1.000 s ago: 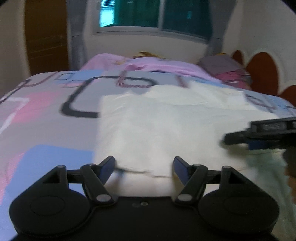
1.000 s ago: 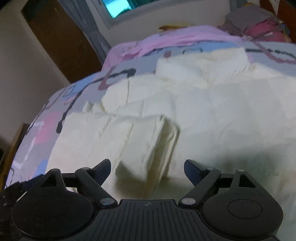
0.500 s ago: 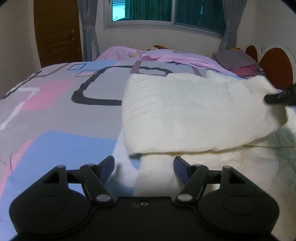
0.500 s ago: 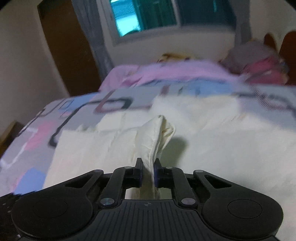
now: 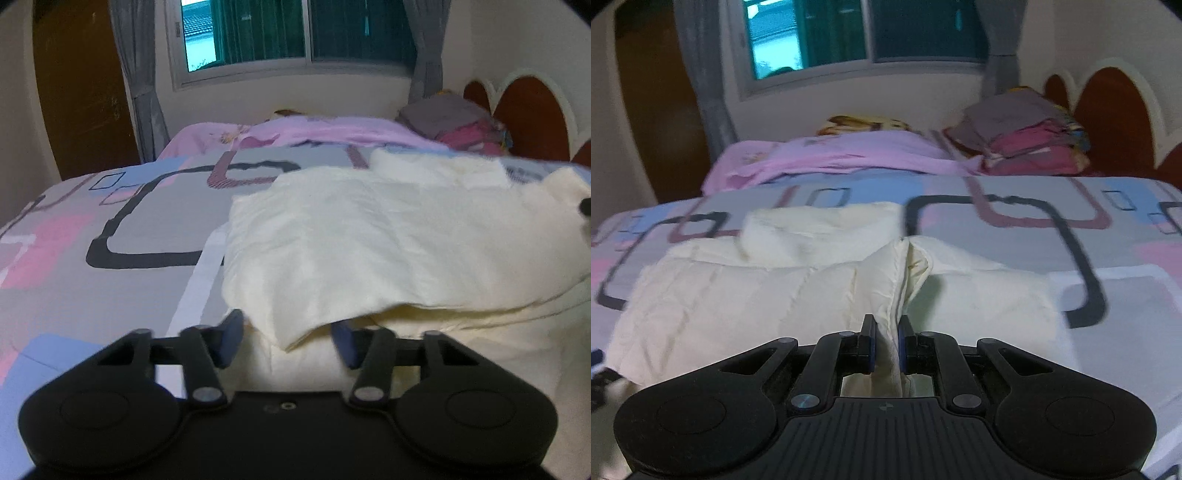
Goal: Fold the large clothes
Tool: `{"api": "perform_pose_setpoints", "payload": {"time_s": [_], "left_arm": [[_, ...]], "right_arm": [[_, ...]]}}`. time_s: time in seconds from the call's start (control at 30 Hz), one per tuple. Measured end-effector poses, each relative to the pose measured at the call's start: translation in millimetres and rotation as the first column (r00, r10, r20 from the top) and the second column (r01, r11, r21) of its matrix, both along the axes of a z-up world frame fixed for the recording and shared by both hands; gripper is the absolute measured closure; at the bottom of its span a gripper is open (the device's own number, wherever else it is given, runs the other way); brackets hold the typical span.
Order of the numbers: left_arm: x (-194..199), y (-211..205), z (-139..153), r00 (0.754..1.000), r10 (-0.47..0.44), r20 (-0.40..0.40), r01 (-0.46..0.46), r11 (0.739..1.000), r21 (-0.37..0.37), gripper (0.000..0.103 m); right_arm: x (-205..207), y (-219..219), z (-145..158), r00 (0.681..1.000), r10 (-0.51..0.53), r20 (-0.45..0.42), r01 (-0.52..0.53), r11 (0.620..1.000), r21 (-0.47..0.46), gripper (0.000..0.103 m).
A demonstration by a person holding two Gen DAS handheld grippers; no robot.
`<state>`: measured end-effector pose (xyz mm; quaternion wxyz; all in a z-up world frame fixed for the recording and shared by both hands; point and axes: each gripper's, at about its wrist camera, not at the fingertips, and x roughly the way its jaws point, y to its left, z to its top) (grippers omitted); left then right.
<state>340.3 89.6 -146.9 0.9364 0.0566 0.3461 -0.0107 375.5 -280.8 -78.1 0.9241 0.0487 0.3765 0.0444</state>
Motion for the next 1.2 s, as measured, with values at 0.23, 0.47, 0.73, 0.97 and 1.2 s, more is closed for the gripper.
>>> {"api": "perform_pose_setpoints", "payload": {"time_s": [0.23,0.47,0.73,0.97,1.2], "left_arm": [[1.3,2.8,-10.0,0.999,-0.014,-0.042,0.015,1.0,0.007,0.084],[-3.5,19.4,5.9,0.996,-0.025,-0.082,0.016,0.995,-0.103,0.072],[-7.4,18.0,30.6,0.998,-0.015,-0.064,0.005,0.988,-0.152,0.063],[9.6,-2.0,49.2,0.999,-0.034,-0.017,0.031,0.988,-0.15,0.057],[31.2,-23.9,45.5,0.997,-0.071,-0.016,0.068,0.988,-0.137,0.055]], "right_arm": [[4.3,-11.3,-34.0,0.996,-0.036,-0.084,0.036,0.999,-0.006,0.092],[-0.6,-22.5,-36.4,0.991,-0.062,-0.121,0.063,0.998,0.007,0.092],[-16.1,-28.8,-1.5,0.996,-0.094,0.005,0.094,0.995,0.043,0.092],[-9.3,-11.0,16.4,0.996,-0.054,0.065,0.053,0.998,0.015,0.091],[5.3,2.8,5.9,0.998,-0.033,0.051,0.032,0.999,0.018,0.09]]}}
